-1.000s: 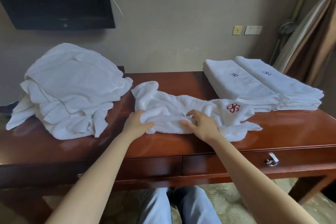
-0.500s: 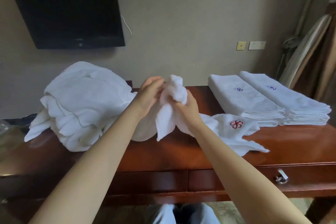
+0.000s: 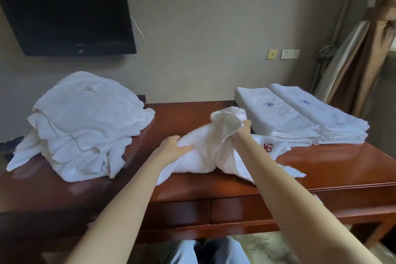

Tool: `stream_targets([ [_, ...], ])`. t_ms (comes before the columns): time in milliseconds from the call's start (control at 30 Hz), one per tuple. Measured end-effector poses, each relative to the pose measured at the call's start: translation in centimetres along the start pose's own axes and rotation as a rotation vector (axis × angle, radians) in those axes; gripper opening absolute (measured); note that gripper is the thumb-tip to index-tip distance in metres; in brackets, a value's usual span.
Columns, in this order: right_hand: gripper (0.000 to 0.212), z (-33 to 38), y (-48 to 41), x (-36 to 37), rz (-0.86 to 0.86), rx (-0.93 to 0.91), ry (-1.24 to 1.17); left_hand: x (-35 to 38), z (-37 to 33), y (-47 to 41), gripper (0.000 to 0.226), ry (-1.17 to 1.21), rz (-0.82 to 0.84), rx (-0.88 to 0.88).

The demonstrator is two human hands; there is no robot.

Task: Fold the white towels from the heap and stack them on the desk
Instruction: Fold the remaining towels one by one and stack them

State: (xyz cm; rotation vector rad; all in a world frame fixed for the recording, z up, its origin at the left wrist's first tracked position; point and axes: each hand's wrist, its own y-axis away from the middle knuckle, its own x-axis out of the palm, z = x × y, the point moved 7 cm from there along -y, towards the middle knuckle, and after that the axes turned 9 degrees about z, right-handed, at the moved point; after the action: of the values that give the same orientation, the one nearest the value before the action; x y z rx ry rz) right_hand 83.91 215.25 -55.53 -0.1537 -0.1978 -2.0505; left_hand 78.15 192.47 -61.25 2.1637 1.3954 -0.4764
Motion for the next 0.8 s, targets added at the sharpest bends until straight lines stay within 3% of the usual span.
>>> stream_targets([
  [100, 0.059, 0.1, -0.1, -2.0, -0.124, -0.066, 0.529, -1.1, -0.6, -0.3, 0.053, -0.24, -0.07, 0.037],
  [133, 0.059, 0.8, 0.3, -2.3, -0.179, -0.175, 0.668, -1.3, -0.6, -0.4, 0.045, -0.294, -0.086, 0.067],
  [200, 0.05, 3.0, 1.7, -1.6, -0.228, -0.454, 0.715, -1.6, -0.4, -0.3, 0.039, -0.354, -0.099, 0.131],
  [267, 0.038, 4.3, 3.0, 0.8, -0.11, -0.719, 0.778, -2.1, -0.6, 0.6, 0.039, -0.413, -0.148, 0.19],
  [333, 0.034, 3.7, 3.6, 3.6, 0.143, -0.844, 0.942, -2.6, -1.1, 1.8, 0.039, -0.511, -0.219, 0.204],
  [400, 0.041, 0.8, 3.0, 5.9, 0.374, -0.764, 1.266, -2.9, -1.7, 3.0, 0.035, -0.642, -0.252, 0.168],
  [500, 0.055, -4.6, 1.4, 6.0, 0.555, -0.371, 1.664, -2.5, -2.1, 4.0, 0.022, -0.836, -0.176, -0.013],
  [567, 0.059, -5.9, 0.8, 5.0, 0.536, -0.284, 1.594, -2.3, -2.4, 4.5, 0.014, -0.984, -0.21, -0.075],
  [633, 0.058, -5.4, 0.8, 3.9, 0.447, -0.339, 1.489, -2.5, -2.6, 4.9, 0.02, -1.035, -0.258, -0.13],
  [800, 0.039, -3.4, 1.4, 1.8, 0.281, -0.375, 1.496, -2.4, -1.8, 5.3, 0.031, -0.849, -0.185, -0.292],
])
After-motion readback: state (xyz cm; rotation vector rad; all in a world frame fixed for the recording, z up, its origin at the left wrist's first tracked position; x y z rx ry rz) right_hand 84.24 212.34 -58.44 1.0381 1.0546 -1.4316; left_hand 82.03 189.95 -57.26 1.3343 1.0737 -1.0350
